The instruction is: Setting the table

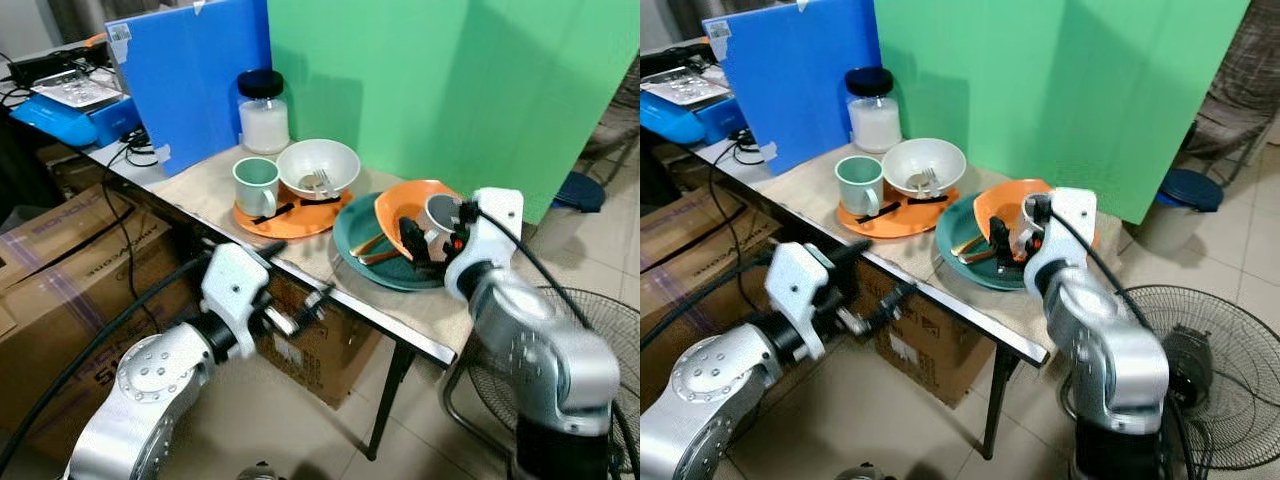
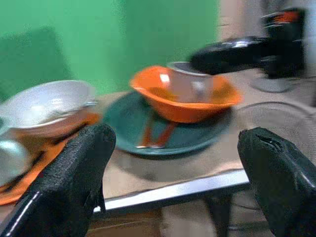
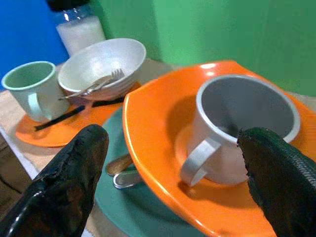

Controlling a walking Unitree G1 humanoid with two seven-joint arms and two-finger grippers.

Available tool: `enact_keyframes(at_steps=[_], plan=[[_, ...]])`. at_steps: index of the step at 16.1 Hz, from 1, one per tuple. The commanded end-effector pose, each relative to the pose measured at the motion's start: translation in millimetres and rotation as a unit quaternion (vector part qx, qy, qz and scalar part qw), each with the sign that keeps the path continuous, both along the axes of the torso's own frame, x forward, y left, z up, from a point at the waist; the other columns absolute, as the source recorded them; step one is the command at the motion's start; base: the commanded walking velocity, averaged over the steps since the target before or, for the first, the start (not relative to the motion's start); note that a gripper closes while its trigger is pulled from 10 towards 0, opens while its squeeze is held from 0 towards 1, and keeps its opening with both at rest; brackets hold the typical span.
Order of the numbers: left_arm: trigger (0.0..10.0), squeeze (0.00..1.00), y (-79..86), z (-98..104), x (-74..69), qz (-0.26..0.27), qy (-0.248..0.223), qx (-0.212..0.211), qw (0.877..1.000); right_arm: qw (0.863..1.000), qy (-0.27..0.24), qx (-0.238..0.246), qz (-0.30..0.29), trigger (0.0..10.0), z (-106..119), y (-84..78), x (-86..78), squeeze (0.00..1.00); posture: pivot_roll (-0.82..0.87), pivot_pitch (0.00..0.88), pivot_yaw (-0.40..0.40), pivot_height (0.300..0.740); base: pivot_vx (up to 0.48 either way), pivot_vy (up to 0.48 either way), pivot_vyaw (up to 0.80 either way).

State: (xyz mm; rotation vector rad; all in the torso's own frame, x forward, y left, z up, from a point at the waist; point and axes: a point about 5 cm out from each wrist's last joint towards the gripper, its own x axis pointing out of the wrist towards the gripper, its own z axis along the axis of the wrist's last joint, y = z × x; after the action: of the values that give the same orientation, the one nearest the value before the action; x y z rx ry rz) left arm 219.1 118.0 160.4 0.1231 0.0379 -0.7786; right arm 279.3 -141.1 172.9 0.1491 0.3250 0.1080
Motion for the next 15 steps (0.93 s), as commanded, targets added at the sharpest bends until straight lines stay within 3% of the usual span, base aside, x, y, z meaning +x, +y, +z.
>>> enact_keyframes(at_steps=[1, 7, 15], plan=[[10.0, 0.0, -4.0, 1.2, -0.6, -0.027, 0.004, 0.007, 1.0, 0.999, 0.043, -0.003, -0.018, 10.0, -6.0, -1.4, 4.2, 0.0, 0.15, 0.0, 0.017, 0.74, 0.0, 0.0, 0.0], [10.0, 0.0, -4.0, 1.5, 0.6, -0.031, 0.004, 0.009, 0.999, 0.99, 0.122, 0.066, -0.033, 10.0, -11.0, 11.5, 18.9, 0.0, 0.15, 0.0, 0.009, 0.74, 0.0, 0.0, 0.0], [10.0, 0.0, -5.1, -0.4, 1.3, -0.035, 0.003, 0.023, 0.999, 0.98, 0.15, 0.086, -0.104, 10.0, -13.7, 14.6, 37.5, 0.0, 0.16, 0.0, 0.007, 0.74, 0.0, 0.0, 0.0]])
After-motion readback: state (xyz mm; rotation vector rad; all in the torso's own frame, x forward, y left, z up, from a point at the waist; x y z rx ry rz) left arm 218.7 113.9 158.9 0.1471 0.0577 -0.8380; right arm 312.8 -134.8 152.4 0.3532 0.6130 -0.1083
